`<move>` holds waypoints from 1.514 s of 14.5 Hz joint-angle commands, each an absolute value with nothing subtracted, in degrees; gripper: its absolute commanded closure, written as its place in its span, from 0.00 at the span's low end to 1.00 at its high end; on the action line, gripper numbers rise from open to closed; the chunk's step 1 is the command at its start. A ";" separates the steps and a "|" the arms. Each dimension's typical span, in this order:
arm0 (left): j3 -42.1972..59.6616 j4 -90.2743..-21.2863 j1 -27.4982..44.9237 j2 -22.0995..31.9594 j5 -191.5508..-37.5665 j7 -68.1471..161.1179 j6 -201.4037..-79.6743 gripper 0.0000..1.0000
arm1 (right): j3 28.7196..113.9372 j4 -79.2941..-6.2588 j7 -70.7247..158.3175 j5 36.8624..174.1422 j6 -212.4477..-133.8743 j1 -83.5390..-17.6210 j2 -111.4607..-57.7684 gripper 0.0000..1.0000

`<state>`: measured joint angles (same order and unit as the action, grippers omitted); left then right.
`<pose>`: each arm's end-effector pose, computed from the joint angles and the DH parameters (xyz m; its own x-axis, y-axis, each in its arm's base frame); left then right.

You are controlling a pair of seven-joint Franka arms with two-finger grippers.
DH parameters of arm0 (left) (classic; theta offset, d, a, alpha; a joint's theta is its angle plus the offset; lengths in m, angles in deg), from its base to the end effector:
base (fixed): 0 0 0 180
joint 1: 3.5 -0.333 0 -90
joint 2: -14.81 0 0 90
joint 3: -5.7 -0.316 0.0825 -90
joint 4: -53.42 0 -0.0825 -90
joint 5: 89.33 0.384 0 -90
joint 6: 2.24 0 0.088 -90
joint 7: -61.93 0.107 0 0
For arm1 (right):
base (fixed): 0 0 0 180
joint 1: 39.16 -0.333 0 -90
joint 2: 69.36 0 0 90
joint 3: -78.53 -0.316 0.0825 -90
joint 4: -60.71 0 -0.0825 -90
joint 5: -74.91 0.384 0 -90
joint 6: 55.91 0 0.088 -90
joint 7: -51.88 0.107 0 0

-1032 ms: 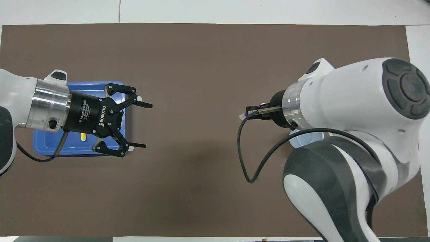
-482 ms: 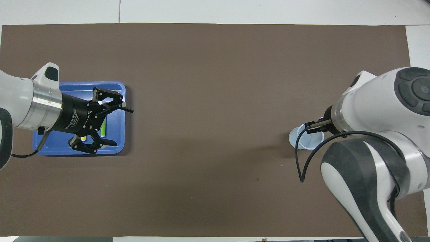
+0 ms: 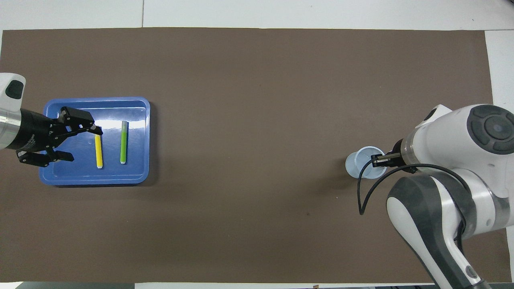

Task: Transfer and insert pens with both arms
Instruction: 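Grasp the yellow pen with the left gripper while the right gripper returns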

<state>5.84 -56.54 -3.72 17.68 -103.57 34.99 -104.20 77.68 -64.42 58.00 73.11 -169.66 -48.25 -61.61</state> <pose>0.5368 -0.0205 0.5068 0.8528 0.4858 -0.1916 0.5160 -0.8403 0.1662 0.4919 0.0844 0.4416 0.9951 0.0787 -0.0600 0.0810 -0.9960 0.0365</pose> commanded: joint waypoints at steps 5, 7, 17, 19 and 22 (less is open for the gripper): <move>6.06 -57.67 -7.10 6.66 -93.65 61.81 -119.02 0.00 | 77.21 -69.02 59.88 72.80 -174.48 -48.12 -60.92 0.07; 6.06 -57.85 -8.07 3.58 -92.68 66.65 -123.60 0.00 | 77.04 -67.27 59.97 73.06 -173.69 -48.56 -60.75 0.00; 6.14 -59.96 -8.16 -2.85 -90.56 71.51 -127.58 0.21 | 77.03 -58.47 69.46 115.04 -174.03 -49.00 -60.92 0.00; 6.14 -60.48 -8.16 -2.85 -90.65 71.42 -127.22 0.31 | 77.03 -58.47 69.72 120.68 -176.40 -49.26 -61.01 0.00; 6.14 -61.28 -8.16 -2.76 -90.65 71.16 -128.01 0.52 | 77.03 -58.55 75.67 125.17 -182.63 -53.99 -61.19 0.00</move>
<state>6.02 -59.65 -7.93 -3.41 -91.76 70.98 -126.33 77.12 -58.78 70.82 122.47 -178.70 -51.07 -60.82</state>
